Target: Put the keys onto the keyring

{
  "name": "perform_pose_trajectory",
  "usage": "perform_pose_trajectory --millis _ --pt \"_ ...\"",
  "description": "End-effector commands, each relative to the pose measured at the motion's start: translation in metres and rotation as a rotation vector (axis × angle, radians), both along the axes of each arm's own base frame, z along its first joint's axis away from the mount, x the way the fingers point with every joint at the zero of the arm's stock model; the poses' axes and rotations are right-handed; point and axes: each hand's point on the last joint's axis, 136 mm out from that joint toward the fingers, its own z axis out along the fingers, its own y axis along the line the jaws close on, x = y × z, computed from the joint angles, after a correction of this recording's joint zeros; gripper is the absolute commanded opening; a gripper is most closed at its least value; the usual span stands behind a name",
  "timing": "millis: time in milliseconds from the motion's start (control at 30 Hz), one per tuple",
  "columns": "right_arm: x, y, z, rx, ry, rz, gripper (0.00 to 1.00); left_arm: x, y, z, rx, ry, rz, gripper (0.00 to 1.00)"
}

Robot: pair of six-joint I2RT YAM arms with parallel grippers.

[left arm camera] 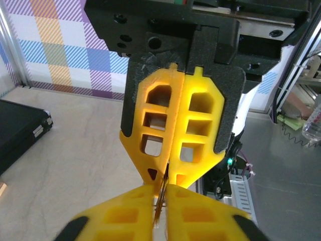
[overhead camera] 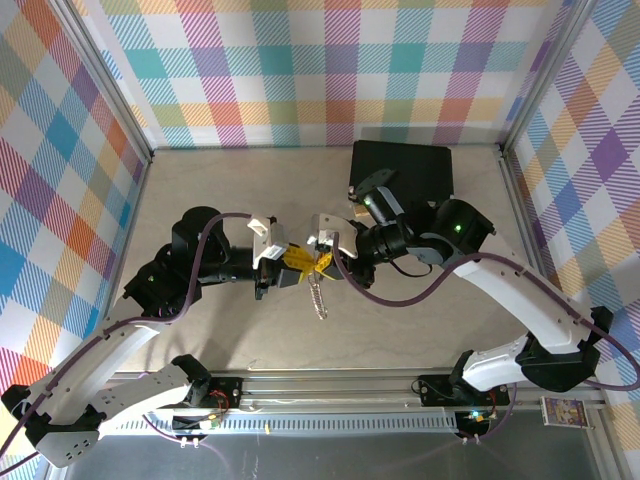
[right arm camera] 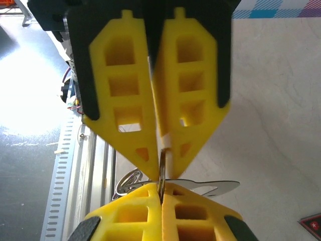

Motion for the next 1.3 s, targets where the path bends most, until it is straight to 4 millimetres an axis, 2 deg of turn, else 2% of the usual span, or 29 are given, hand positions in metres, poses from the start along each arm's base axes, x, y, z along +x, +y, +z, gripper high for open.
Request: perform_pose_trajectory --millis 0,67,167,233,333,400,467,633,800,967,1267 --pt "-0.01 0.0 0.019 0.064 -0.005 0.032 0.0 -0.001 -0.002 0.003 -0.008 -0.033 -0.011 0.07" --pt "-0.01 0.0 0.019 0.064 -0.009 0.03 0.0 -0.001 -0.001 0.002 0.001 -0.036 -0.013 0.08" --pt "-0.01 0.0 0.022 0.073 -0.01 0.032 0.0 -0.001 -0.002 -0.001 0.013 -0.032 -0.016 0.14" --pt "-0.011 0.0 0.023 0.077 -0.011 0.035 0.0 -0.001 -0.002 -0.002 0.014 -0.031 -0.018 0.15" --pt "-0.01 -0.001 0.022 0.069 -0.015 0.031 0.0 0.0 -0.002 -0.001 0.016 -0.036 -0.016 0.1" --pt "-0.01 -0.001 0.022 0.065 -0.016 0.031 0.0 0.0 -0.002 0.0 0.017 -0.041 -0.015 0.02" --pt "-0.01 -0.001 0.022 0.064 -0.015 0.031 0.0 0.0 -0.002 0.002 0.011 -0.045 -0.017 0.0" --pt "-0.007 -0.003 0.024 0.072 -0.03 0.009 0.01 -0.003 -0.002 0.015 -0.036 -0.059 -0.018 0.0" --pt "-0.004 -0.005 0.031 0.121 -0.055 -0.025 0.15 -0.01 -0.002 0.038 -0.133 -0.067 -0.046 0.0" --pt "-0.005 -0.006 0.04 0.196 -0.071 -0.041 0.16 -0.015 -0.003 0.054 -0.227 -0.061 -0.074 0.0" --pt "-0.005 -0.006 0.044 0.231 -0.083 -0.05 0.19 -0.019 -0.005 0.062 -0.284 -0.038 -0.104 0.0"
